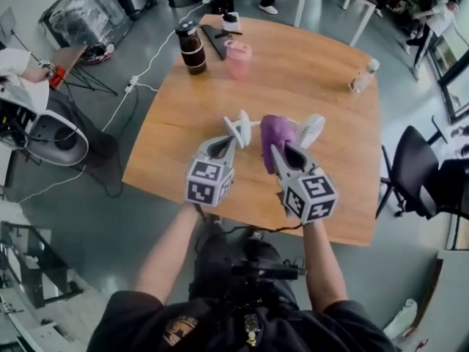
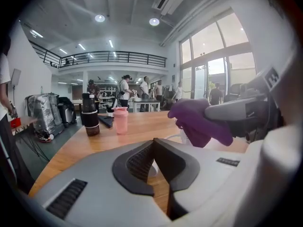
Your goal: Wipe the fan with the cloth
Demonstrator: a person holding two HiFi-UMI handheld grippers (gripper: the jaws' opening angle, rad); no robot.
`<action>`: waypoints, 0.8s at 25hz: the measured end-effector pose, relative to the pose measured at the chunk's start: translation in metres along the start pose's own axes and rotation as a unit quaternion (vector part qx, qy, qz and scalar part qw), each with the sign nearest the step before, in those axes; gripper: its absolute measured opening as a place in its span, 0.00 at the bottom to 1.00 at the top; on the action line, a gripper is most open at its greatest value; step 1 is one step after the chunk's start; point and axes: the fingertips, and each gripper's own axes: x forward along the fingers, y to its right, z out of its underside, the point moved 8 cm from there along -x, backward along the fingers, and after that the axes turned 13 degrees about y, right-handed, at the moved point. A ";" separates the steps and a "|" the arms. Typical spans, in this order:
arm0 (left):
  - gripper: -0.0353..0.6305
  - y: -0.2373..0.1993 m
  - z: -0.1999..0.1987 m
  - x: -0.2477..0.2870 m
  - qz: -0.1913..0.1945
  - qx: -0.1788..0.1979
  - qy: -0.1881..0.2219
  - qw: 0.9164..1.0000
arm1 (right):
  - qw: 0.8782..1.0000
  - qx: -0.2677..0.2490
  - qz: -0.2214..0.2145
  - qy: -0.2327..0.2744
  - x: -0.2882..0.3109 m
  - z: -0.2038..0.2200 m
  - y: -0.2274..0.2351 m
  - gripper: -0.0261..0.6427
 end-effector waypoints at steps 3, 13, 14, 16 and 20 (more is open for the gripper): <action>0.06 -0.026 0.019 0.021 0.022 0.019 -0.026 0.999 | 1.000 0.000 0.012 -0.019 0.025 0.012 -0.002 0.16; 0.07 -0.076 0.052 0.088 0.115 0.001 -0.064 0.991 | 0.993 -0.001 0.035 -0.113 0.086 0.041 -0.013 0.16; 0.07 -0.078 0.055 0.093 0.116 0.000 -0.070 0.991 | 0.992 -0.001 0.027 -0.122 0.090 0.043 -0.012 0.16; 0.07 -0.079 0.058 0.099 0.117 0.008 -0.073 0.990 | 0.990 0.002 0.013 -0.142 0.099 0.051 -0.009 0.16; 0.06 -0.074 0.058 0.098 0.114 0.029 -0.071 0.990 | 0.983 0.014 -0.002 -0.182 0.118 0.063 0.008 0.16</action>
